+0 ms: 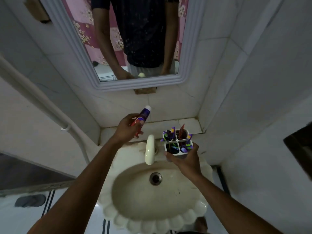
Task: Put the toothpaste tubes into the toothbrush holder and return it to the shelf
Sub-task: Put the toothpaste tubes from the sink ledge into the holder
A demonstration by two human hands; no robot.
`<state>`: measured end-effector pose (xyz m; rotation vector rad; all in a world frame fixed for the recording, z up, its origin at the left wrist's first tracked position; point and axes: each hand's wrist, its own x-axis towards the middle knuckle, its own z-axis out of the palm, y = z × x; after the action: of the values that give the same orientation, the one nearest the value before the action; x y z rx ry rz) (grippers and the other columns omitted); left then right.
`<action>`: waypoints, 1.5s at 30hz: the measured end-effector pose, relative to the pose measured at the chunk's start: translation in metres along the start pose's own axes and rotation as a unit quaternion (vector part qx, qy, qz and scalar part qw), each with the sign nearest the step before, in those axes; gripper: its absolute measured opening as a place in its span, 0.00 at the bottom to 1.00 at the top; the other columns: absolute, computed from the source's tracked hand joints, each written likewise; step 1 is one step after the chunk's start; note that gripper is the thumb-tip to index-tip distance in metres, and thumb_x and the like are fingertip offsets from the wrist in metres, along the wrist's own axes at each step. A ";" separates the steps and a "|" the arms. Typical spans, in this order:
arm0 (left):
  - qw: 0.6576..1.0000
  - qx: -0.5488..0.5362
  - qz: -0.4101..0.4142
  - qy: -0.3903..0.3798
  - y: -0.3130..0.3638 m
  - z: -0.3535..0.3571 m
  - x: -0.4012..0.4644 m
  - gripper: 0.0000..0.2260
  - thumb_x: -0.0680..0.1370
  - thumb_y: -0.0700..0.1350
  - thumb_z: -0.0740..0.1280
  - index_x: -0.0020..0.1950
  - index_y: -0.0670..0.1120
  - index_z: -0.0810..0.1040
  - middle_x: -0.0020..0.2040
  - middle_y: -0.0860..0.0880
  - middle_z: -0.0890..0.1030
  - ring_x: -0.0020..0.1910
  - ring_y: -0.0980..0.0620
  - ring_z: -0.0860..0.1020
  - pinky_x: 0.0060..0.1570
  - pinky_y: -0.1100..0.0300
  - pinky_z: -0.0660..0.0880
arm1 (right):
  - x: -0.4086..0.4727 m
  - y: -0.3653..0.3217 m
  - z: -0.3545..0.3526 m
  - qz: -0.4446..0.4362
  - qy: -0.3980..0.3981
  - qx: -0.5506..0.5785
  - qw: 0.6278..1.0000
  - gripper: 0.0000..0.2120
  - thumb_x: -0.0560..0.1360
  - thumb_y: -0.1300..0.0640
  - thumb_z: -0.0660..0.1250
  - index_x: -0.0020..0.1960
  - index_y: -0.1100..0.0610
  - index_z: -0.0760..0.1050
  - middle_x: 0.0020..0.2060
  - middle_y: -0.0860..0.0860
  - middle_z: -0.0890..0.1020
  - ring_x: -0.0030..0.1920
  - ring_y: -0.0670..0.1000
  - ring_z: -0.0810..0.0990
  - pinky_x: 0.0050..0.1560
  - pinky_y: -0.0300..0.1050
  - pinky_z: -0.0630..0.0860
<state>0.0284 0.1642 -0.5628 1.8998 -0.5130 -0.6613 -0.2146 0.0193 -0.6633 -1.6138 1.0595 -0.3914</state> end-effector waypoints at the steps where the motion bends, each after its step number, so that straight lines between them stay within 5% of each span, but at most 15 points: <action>1: 1.000 -0.007 0.008 -0.019 0.011 0.001 -0.005 0.22 0.83 0.43 0.73 0.76 0.44 0.74 0.61 0.42 0.84 0.46 0.44 0.89 0.41 0.53 0.86 | 0.000 0.001 -0.001 -0.002 0.002 0.004 1.000 0.55 0.56 0.35 0.92 0.72 0.46 0.65 0.61 0.40 0.84 0.59 0.44 0.87 0.61 0.49 0.86; 5: 0.999 0.021 0.045 -0.015 0.039 0.011 -0.025 0.18 0.80 0.42 0.76 0.68 0.40 0.81 0.56 0.41 0.87 0.48 0.46 0.89 0.51 0.48 0.87 | -0.001 0.007 -0.001 -0.008 -0.008 0.012 1.000 0.60 0.54 0.30 0.91 0.75 0.46 0.63 0.64 0.42 0.83 0.62 0.46 0.86 0.65 0.54 0.86; 9: 0.990 0.107 0.085 0.038 0.047 0.032 -0.043 0.07 0.78 0.45 0.78 0.53 0.44 0.87 0.43 0.46 0.89 0.41 0.46 0.88 0.48 0.42 0.86 | 0.001 0.011 -0.003 -0.012 -0.022 0.012 1.000 0.64 0.52 0.26 0.89 0.76 0.48 0.62 0.66 0.44 0.82 0.64 0.49 0.85 0.66 0.55 0.86; 17: 0.949 0.255 0.183 0.030 0.052 0.077 -0.070 0.07 0.84 0.44 0.69 0.54 0.46 0.87 0.41 0.50 0.86 0.40 0.49 0.84 0.43 0.50 0.81 | 0.012 0.023 -0.002 -0.017 -0.055 0.016 0.998 0.70 0.47 0.26 0.90 0.78 0.48 0.59 0.69 0.48 0.81 0.67 0.52 0.85 0.66 0.58 0.86; 22: 0.817 0.544 0.192 0.018 0.047 0.098 -0.075 0.09 0.83 0.51 0.65 0.53 0.50 0.83 0.45 0.49 0.86 0.45 0.45 0.83 0.40 0.56 0.69 | 0.015 0.028 -0.003 -0.037 -0.075 -0.002 0.996 0.70 0.44 0.21 0.86 0.75 0.47 0.59 0.68 0.47 0.81 0.65 0.51 0.85 0.64 0.57 0.87; 25: 0.774 0.607 0.177 -0.030 0.036 0.111 -0.073 0.08 0.82 0.45 0.66 0.54 0.49 0.85 0.50 0.46 0.86 0.54 0.45 0.83 0.68 0.48 0.72 | 0.013 0.028 -0.001 -0.044 -0.069 -0.008 0.997 0.69 0.46 0.18 0.83 0.75 0.47 0.59 0.69 0.48 0.81 0.66 0.52 0.85 0.65 0.56 0.86; 26: 0.776 0.605 0.176 -0.040 0.031 0.113 -0.072 0.07 0.81 0.44 0.67 0.54 0.48 0.85 0.51 0.46 0.85 0.58 0.45 0.82 0.77 0.41 0.64 | 0.012 0.027 -0.002 -0.047 -0.069 -0.008 0.996 0.69 0.46 0.18 0.83 0.76 0.49 0.59 0.69 0.48 0.81 0.67 0.51 0.85 0.66 0.56 0.85; 29: 0.783 0.595 0.176 -0.052 0.024 0.118 -0.068 0.06 0.81 0.45 0.69 0.54 0.48 0.85 0.55 0.47 0.84 0.67 0.46 0.76 0.79 0.29 0.51 | 0.009 0.022 -0.007 -0.051 -0.067 -0.015 0.996 0.69 0.49 0.20 0.85 0.77 0.52 0.60 0.70 0.49 0.81 0.67 0.51 0.84 0.65 0.52 0.85; 32: 0.798 0.575 0.170 -0.058 0.026 0.120 -0.066 0.06 0.80 0.47 0.71 0.54 0.48 0.86 0.58 0.50 0.84 0.72 0.47 0.72 0.79 0.29 0.46 | 0.008 0.016 -0.011 -0.054 -0.064 -0.038 0.996 0.68 0.53 0.28 0.88 0.79 0.55 0.59 0.70 0.50 0.80 0.68 0.52 0.82 0.64 0.48 0.83; 38: 0.782 0.599 0.168 -0.047 0.026 0.122 -0.065 0.10 0.81 0.49 0.68 0.58 0.47 0.83 0.59 0.50 0.84 0.73 0.47 0.73 0.80 0.28 0.48 | 0.006 0.016 -0.005 -0.059 -0.052 -0.043 0.996 0.70 0.50 0.19 0.83 0.79 0.50 0.58 0.70 0.47 0.80 0.69 0.52 0.84 0.66 0.54 0.85; 42: 0.835 0.526 0.156 -0.038 0.026 0.115 -0.065 0.08 0.83 0.48 0.67 0.55 0.49 0.84 0.56 0.52 0.85 0.70 0.48 0.74 0.80 0.30 0.48 | 0.000 0.014 -0.005 -0.050 -0.034 -0.053 0.997 0.67 0.54 0.27 0.88 0.80 0.49 0.56 0.71 0.48 0.80 0.69 0.54 0.83 0.65 0.54 0.85; 45: 0.899 0.410 0.155 0.019 0.021 0.103 -0.064 0.08 0.84 0.51 0.66 0.56 0.54 0.85 0.56 0.56 0.86 0.65 0.48 0.79 0.78 0.31 0.58 | -0.003 0.015 -0.003 -0.045 -0.009 -0.050 0.998 0.69 0.55 0.30 0.90 0.82 0.48 0.54 0.73 0.50 0.80 0.70 0.55 0.82 0.65 0.52 0.83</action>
<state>-0.0883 0.1246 -0.5640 2.5117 -1.1755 -0.1858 -0.2246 0.0203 -0.6746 -1.7549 1.0091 -0.3893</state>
